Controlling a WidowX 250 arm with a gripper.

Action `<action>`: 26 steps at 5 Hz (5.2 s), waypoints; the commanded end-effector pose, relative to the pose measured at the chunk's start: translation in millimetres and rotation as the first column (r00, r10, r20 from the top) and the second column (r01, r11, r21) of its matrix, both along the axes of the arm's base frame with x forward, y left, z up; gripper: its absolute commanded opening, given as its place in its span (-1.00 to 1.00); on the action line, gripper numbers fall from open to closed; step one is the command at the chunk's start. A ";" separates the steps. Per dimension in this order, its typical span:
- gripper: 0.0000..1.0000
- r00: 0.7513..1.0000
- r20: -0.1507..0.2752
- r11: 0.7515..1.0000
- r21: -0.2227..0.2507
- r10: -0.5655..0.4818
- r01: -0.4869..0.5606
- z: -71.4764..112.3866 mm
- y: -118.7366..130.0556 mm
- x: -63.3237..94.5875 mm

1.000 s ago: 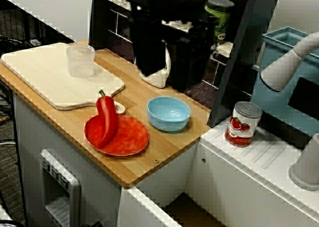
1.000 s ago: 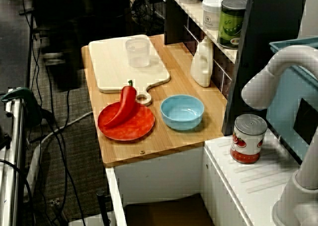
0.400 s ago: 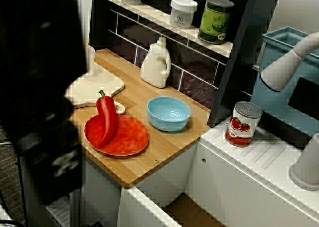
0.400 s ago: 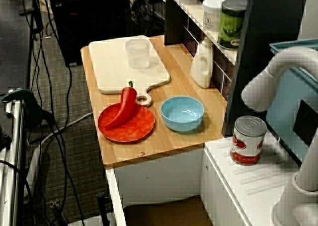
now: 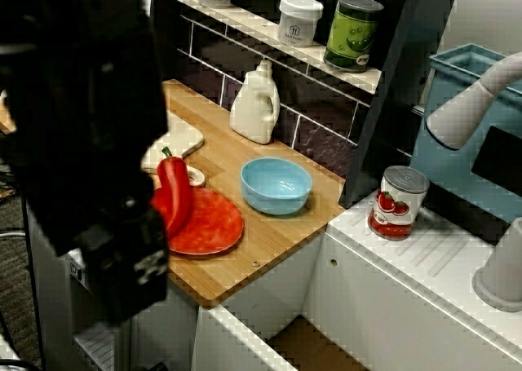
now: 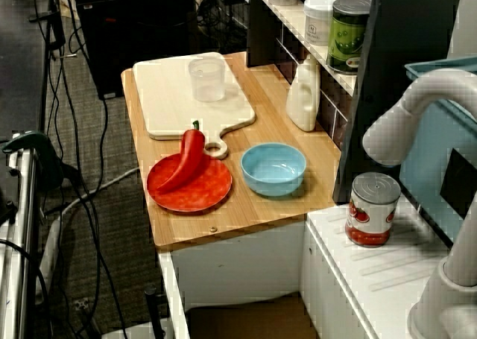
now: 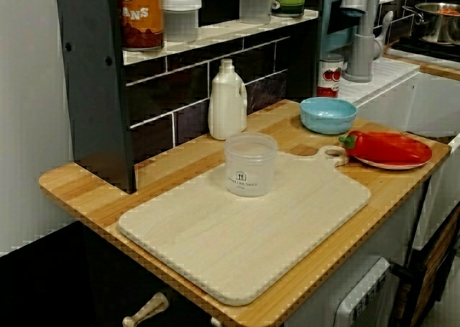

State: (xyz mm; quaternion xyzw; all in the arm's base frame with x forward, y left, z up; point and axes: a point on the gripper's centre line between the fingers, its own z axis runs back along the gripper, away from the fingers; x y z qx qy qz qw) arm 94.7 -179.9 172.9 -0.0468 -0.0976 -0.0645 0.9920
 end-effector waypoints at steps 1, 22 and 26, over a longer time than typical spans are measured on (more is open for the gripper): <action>1.00 0.999 0.019 0.998 -0.040 0.044 -0.043 15.0 10.7 28.8; 1.00 0.973 -0.013 0.961 0.158 0.232 -0.227 -16.2 78.2 209.7; -1.00 0.981 0.008 0.968 0.161 0.193 -0.192 -29.3 56.3 197.7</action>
